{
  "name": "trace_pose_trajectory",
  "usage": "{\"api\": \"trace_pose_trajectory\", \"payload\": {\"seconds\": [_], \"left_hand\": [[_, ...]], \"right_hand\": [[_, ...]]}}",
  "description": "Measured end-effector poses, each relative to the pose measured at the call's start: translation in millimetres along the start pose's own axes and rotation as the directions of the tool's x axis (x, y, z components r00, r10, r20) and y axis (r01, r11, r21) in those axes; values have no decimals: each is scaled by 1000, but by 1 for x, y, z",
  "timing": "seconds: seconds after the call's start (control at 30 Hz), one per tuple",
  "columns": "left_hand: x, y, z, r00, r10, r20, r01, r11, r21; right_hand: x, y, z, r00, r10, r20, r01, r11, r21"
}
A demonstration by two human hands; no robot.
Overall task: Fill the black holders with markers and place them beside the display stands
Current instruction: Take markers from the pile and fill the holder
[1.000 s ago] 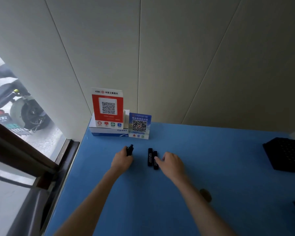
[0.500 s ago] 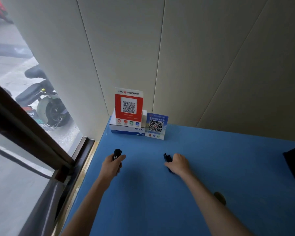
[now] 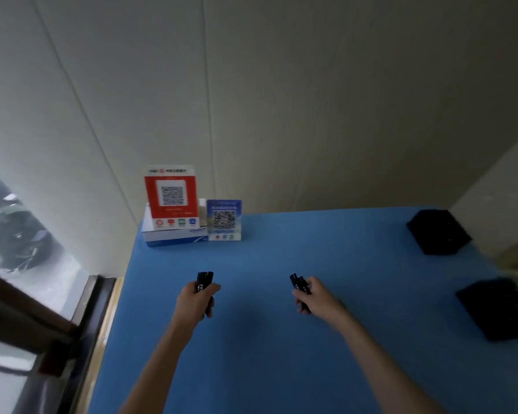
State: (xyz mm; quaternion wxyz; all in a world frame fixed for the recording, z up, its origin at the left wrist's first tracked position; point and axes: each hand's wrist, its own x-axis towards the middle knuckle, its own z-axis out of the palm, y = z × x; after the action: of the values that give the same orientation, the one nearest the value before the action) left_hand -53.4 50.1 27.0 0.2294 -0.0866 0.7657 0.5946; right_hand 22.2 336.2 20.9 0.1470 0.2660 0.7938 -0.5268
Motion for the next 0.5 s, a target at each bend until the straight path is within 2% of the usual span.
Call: {"api": "trace_pose_trajectory", "payload": {"seconds": [0.17,0.3,0.37,0.5], "left_hand": [[-16,15,61,987,60,152,-62,998,11],[-43,27,116,959,100,265,-109,994,20],[-59,30,143,949,107,295,-116,993,15],[-97,28,193,933,137,334,-161,986,48]], "right_hand": [[-57,41,-57,990,-16,-141,34,991,129],[-96,81,-101,960,30,-277,54,955,290],[-117,104,-121,949,46,-311,75,927,367],[-161,144,-155,939,12,-345,140,900,412]]}}
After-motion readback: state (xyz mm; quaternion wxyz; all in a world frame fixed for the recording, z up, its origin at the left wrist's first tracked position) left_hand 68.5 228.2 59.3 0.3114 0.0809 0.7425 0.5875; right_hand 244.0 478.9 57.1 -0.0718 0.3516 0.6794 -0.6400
